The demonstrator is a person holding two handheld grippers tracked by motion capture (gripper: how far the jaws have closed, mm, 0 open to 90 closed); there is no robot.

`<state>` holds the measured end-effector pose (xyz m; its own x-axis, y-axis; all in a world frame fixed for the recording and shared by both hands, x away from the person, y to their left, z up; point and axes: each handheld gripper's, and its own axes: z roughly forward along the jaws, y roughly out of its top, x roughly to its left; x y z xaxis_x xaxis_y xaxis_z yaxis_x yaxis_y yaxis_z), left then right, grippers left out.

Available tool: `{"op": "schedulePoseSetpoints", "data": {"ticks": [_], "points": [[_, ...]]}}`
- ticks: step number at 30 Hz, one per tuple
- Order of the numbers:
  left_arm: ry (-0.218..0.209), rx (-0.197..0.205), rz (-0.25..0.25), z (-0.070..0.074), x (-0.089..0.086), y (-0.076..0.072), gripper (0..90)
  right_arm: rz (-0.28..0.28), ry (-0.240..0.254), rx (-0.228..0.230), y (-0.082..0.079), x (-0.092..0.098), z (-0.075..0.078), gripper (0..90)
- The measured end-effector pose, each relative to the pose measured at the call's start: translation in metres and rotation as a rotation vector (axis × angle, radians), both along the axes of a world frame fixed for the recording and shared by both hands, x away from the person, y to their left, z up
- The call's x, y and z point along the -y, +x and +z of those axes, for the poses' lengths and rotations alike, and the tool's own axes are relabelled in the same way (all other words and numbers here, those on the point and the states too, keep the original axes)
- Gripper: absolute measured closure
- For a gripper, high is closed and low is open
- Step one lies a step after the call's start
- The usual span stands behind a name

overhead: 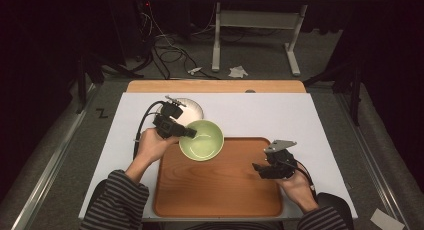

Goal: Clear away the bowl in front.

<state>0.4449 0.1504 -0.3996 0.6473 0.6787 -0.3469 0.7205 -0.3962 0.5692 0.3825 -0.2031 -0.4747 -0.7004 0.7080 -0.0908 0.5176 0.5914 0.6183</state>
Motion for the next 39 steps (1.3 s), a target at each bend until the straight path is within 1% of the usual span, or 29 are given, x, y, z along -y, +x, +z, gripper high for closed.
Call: {"op": "schedulePoseSetpoints", "data": {"ticks": [10, 14, 20, 27, 33, 39], "points": [[-0.001, -0.023, -0.024, -0.011, 0.004, -0.010, 83.9, -0.003, 0.003, 0.002, 0.000, 0.000, 0.000, 35.7], [0.009, -0.035, -0.034, -0.016, 0.008, -0.011, 84.0, -0.003, 0.003, 0.002, 0.000, 0.000, 0.000, 35.8], [0.011, -0.057, -0.055, -0.027, 0.017, -0.012, 83.9, -0.005, 0.002, 0.001, 0.000, 0.000, 0.000, 35.8], [0.037, -0.073, -0.072, -0.037, 0.027, -0.011, 83.9, -0.001, 0.001, 0.003, 0.000, 0.000, 0.000, 35.8], [0.050, -0.088, -0.078, -0.046, 0.033, -0.009, 83.9, -0.003, -0.002, 0.001, 0.000, 0.000, 0.000, 35.8], [0.069, -0.107, -0.093, -0.057, 0.043, -0.008, 83.8, -0.004, 0.001, 0.000, -0.001, 0.000, 0.000, 35.8]]}}
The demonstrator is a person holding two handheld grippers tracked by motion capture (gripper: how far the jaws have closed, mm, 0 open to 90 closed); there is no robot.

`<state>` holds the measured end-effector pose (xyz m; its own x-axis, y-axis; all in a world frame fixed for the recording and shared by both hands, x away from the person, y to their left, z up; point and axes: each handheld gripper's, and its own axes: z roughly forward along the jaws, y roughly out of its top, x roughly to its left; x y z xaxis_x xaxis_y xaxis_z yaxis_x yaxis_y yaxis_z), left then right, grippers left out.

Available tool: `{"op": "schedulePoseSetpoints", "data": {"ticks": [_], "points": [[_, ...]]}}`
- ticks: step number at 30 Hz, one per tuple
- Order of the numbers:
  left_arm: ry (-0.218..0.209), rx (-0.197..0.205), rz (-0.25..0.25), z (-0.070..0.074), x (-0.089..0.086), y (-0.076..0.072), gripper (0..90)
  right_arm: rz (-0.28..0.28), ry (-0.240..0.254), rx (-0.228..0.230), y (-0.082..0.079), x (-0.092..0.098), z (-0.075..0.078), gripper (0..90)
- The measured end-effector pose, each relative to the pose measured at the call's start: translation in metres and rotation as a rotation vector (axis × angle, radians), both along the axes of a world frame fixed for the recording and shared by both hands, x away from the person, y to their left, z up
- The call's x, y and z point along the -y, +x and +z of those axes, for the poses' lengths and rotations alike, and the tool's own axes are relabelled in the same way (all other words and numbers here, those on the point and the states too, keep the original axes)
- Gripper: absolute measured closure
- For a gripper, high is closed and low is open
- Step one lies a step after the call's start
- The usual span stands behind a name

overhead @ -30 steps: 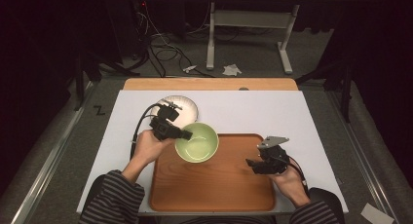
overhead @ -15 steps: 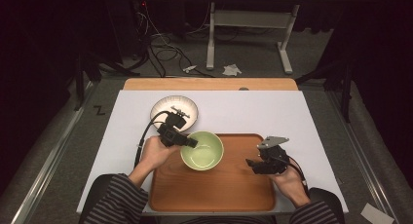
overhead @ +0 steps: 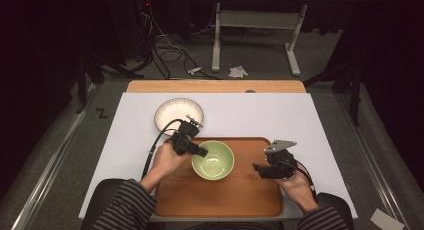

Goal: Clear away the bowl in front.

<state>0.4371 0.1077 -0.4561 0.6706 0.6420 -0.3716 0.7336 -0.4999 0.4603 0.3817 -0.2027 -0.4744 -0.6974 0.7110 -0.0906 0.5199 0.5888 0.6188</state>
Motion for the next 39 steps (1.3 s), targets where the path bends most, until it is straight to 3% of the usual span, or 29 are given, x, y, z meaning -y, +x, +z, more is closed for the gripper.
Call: {"op": "schedulePoseSetpoints", "data": {"ticks": [27, 30, 31, 39], "points": [[0.020, 0.008, 0.027, -0.026, 0.019, 0.004, 83.7, 0.013, -0.010, 0.000, 0.000, -0.001, -0.001, 35.8], [0.030, 0.020, 0.024, -0.027, 0.020, 0.002, 83.8, 0.016, -0.009, 0.000, 0.000, -0.001, -0.001, 35.8], [0.021, 0.041, 0.008, -0.029, 0.020, 0.004, 83.9, 0.012, -0.010, -0.001, 0.000, -0.002, -0.001, 35.8], [0.006, 0.047, 0.009, -0.031, 0.021, 0.003, 83.7, 0.013, -0.008, -0.002, 0.000, -0.002, -0.001, 35.8]]}}
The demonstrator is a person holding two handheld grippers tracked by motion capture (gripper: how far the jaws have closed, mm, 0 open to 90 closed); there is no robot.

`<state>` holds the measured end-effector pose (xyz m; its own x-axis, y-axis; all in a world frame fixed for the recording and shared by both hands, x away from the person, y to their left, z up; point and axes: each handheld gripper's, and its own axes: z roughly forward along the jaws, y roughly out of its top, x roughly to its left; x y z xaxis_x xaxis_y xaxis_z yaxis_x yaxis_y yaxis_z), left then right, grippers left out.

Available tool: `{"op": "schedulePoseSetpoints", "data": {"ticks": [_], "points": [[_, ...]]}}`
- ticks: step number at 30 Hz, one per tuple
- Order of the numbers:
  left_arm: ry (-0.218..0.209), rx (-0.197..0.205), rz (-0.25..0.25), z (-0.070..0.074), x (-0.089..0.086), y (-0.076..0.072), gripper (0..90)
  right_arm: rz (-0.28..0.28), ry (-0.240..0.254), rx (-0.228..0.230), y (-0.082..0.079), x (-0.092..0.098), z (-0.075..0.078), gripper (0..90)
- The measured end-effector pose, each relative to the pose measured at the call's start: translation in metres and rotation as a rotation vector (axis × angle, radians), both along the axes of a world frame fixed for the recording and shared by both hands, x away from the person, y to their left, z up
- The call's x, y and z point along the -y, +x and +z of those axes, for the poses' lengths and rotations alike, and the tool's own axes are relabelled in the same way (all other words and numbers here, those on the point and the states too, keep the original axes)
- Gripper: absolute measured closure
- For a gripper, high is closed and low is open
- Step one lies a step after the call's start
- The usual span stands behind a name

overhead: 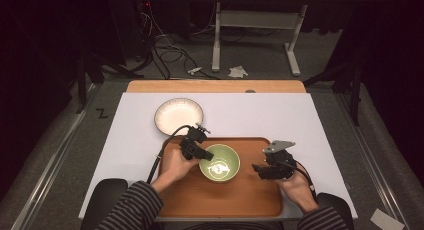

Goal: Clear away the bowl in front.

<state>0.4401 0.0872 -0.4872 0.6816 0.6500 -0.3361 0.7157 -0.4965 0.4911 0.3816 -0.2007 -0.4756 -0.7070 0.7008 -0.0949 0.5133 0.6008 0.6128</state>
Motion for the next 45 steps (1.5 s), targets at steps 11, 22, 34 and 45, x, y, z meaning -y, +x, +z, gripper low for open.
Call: {"op": "schedulePoseSetpoints", "data": {"ticks": [11, 22, 34, 45], "points": [[-0.002, 0.009, -0.003, 0.000, 0.000, 0.000, 82.9, 0.003, 0.002, -0.006, 0.000, 0.000, 0.000, 35.7], [0.000, 0.019, -0.004, 0.004, 0.003, -0.004, 69.9, 0.001, -0.005, -0.010, 0.000, 0.000, 0.000, 35.6], [0.009, 0.041, 0.002, 0.014, 0.000, -0.009, 51.4, 0.005, 0.003, -0.007, 0.000, 0.000, 0.000, 35.6], [-0.022, 0.071, 0.000, 0.031, -0.009, -0.017, 47.9, 0.008, -0.010, -0.011, 0.000, -0.001, -0.001, 35.6]]}}
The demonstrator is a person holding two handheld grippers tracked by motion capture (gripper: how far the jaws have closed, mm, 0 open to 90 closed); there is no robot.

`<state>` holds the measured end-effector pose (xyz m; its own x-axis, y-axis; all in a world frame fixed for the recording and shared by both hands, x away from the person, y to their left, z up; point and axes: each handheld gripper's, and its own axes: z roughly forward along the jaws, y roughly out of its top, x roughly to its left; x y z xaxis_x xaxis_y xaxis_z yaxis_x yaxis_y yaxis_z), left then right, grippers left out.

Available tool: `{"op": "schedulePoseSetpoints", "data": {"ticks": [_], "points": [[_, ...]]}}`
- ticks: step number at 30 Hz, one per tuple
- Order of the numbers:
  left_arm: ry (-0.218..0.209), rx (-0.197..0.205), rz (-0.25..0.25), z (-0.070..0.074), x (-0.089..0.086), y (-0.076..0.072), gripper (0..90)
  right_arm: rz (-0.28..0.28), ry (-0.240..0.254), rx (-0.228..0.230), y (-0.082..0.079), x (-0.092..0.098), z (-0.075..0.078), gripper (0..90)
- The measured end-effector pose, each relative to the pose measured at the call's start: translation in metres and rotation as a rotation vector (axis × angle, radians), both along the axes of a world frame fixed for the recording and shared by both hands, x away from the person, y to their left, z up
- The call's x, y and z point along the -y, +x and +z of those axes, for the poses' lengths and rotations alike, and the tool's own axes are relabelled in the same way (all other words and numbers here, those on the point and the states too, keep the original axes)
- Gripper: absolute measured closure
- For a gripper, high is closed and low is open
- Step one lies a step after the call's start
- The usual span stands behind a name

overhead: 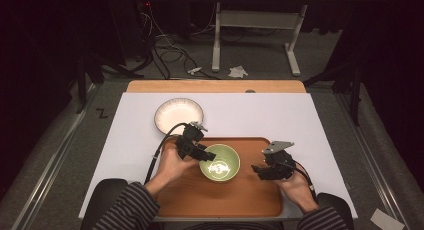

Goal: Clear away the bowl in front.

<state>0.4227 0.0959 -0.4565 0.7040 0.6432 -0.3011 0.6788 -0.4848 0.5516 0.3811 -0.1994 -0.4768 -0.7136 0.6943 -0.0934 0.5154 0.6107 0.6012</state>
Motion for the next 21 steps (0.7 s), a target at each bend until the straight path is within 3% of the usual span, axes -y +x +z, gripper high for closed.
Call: {"op": "schedulePoseSetpoints", "data": {"ticks": [9, 14, 21], "points": [[-0.006, 0.003, -0.019, 0.009, -0.001, -0.005, 46.8, 0.005, -0.004, 0.003, 0.000, 0.001, 0.000, 35.6], [-0.041, 0.039, 0.004, 0.017, -0.008, -0.011, 47.6, 0.003, 0.000, 0.001, 0.000, 0.001, 0.000, 35.6], [-0.035, 0.058, 0.013, 0.027, -0.018, -0.020, 47.6, 0.000, -0.006, 0.002, 0.000, 0.001, 0.001, 35.6]]}}
